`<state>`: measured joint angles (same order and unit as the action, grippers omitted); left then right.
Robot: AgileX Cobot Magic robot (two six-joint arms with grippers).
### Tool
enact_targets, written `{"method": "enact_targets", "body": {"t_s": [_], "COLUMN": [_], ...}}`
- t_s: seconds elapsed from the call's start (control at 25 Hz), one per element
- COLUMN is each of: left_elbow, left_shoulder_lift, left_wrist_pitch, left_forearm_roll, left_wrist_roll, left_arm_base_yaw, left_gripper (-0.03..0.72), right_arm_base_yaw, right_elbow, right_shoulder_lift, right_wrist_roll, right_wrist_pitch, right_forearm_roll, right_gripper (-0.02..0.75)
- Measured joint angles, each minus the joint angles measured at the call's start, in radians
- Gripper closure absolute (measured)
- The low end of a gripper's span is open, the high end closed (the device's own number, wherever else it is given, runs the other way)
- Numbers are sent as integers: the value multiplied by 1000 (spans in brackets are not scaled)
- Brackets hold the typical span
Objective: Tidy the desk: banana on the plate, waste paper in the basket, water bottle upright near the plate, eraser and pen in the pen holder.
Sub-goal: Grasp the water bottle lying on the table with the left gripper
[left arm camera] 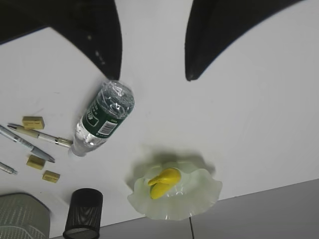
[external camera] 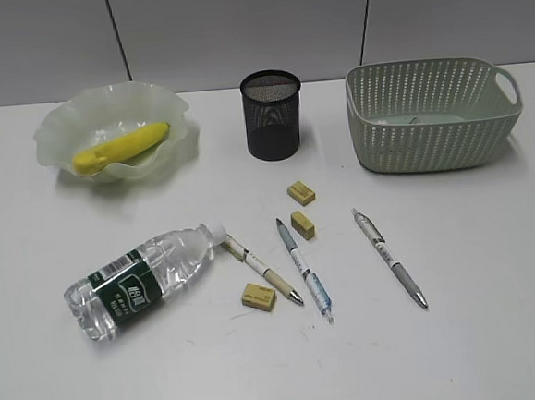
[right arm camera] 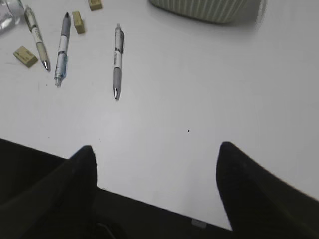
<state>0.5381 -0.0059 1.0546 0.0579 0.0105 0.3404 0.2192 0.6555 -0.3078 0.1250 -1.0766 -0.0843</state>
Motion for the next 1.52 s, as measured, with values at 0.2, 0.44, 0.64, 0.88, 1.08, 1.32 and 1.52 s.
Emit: {"method": "enact_targets", "body": {"t_s": [0.2,0.44,0.64,0.88,1.08,1.32,1.52], "left_elbow": [0,0,0,0,0,0,26], "left_shoulder_lift": [0,0,0,0,0,0,57], "left_wrist_pitch": [0,-1,-1,-1,-1,-1,-59], "left_forearm_roll": [0,1,1,1,1,1,4], "left_wrist_roll": [0,0,0,1,1,2,0], "left_arm_base_yaw": [0,0,0,0,0,0,0], "left_gripper": [398,440,448,448,448,449,449], "right_arm_base_yaw": [0,0,0,0,0,0,0], "right_elbow": [-78,-109,-141,-146,-146,-146,-146], "right_shoulder_lift": [238,315,315,315,315,315,315], "right_wrist_roll": [-1,-5,-12,-19,-19,-20,-20], "right_wrist_pitch": [-24,-44,15,32,32,33,34], "right_forearm_roll": [-3,-17,-17,-17,-17,-17,-17], "right_gripper": [153,154,160,167,167,169,169]}}
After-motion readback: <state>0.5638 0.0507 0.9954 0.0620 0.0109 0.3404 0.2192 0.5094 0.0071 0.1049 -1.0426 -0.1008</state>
